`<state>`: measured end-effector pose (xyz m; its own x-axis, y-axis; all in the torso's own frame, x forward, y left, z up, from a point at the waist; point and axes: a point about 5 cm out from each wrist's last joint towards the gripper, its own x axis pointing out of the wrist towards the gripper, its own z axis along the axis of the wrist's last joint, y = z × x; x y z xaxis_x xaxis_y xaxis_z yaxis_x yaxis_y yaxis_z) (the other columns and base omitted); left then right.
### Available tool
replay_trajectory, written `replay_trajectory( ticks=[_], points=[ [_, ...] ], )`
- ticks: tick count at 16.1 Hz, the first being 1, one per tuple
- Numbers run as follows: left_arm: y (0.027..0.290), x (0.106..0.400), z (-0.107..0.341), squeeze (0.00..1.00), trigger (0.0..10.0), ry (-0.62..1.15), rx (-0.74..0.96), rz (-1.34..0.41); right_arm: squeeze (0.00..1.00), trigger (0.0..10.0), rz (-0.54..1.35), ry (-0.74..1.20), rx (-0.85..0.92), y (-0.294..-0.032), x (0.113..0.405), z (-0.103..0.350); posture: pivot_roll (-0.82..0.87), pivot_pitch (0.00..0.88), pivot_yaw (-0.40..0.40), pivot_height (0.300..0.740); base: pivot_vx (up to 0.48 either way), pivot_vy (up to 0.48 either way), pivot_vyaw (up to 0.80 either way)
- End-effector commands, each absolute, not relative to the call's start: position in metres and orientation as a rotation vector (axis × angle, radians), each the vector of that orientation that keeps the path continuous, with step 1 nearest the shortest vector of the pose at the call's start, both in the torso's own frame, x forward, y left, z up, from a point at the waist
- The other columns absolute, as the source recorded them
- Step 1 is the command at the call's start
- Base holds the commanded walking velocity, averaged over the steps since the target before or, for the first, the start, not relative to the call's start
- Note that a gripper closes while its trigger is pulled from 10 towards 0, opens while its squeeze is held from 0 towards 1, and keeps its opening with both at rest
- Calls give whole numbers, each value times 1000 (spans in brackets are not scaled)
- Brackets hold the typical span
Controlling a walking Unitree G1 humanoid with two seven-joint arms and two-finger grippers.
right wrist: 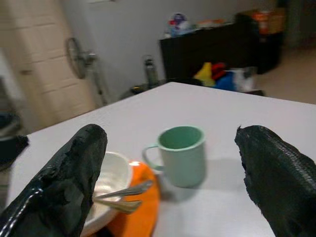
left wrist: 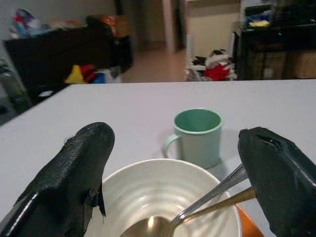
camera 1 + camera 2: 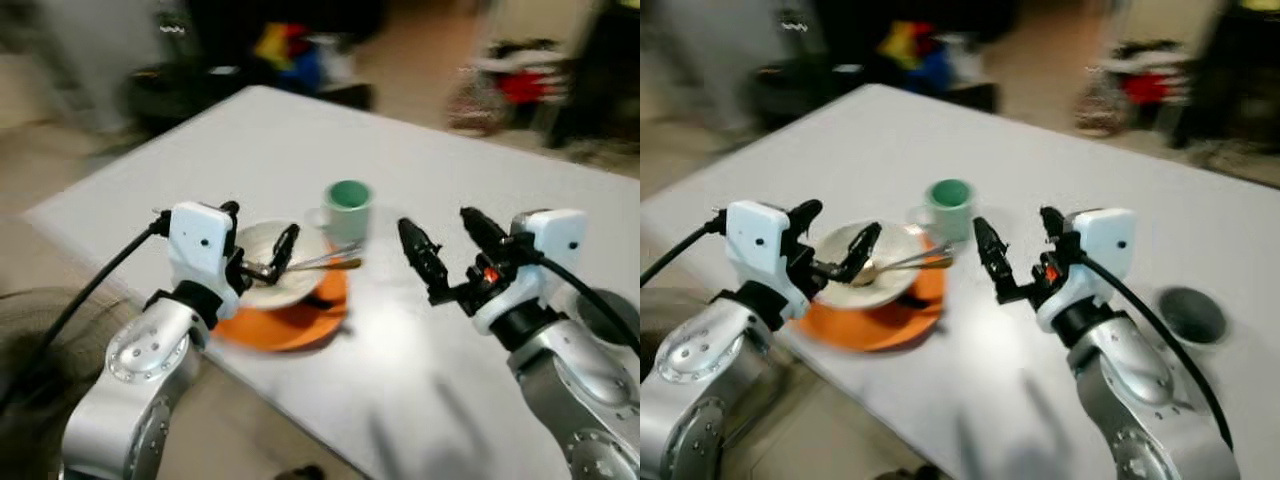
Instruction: Setting the table
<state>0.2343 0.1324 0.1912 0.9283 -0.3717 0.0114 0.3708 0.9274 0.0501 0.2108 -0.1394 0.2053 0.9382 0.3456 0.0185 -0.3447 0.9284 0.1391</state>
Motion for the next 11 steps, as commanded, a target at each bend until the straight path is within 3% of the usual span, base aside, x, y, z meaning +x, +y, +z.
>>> replay_trajectory(
  ticks=[1,11],
  points=[
    [137,233,194,0,10000,-32,65,-361,1000,10000,354,-2,146,-138,212,205,104,0,77,740,0,274,800],
    [137,233,193,0,10000,-24,73,-365,1000,10000,363,-2,150,-136,211,204,108,0,80,740,0,346,800]
  ],
)
